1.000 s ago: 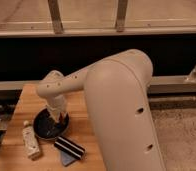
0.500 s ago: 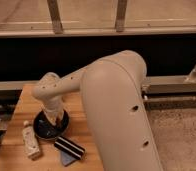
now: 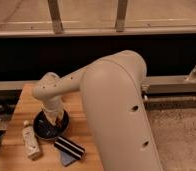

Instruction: Place the pepper in the ceramic bowl

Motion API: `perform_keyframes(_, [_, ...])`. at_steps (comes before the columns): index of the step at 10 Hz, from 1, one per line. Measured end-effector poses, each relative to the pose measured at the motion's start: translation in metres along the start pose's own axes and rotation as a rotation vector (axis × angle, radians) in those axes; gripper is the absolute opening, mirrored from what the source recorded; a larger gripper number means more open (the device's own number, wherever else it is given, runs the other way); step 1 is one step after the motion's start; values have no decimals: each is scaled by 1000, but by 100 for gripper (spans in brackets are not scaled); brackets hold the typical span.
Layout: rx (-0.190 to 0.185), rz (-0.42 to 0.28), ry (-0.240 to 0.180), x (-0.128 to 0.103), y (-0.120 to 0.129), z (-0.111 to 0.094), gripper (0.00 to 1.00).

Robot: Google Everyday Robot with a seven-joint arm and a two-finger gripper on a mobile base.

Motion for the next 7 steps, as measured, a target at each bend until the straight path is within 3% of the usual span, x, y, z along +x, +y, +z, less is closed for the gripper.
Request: perform_keyframes(7, [0,1,0,0,-1,0,80])
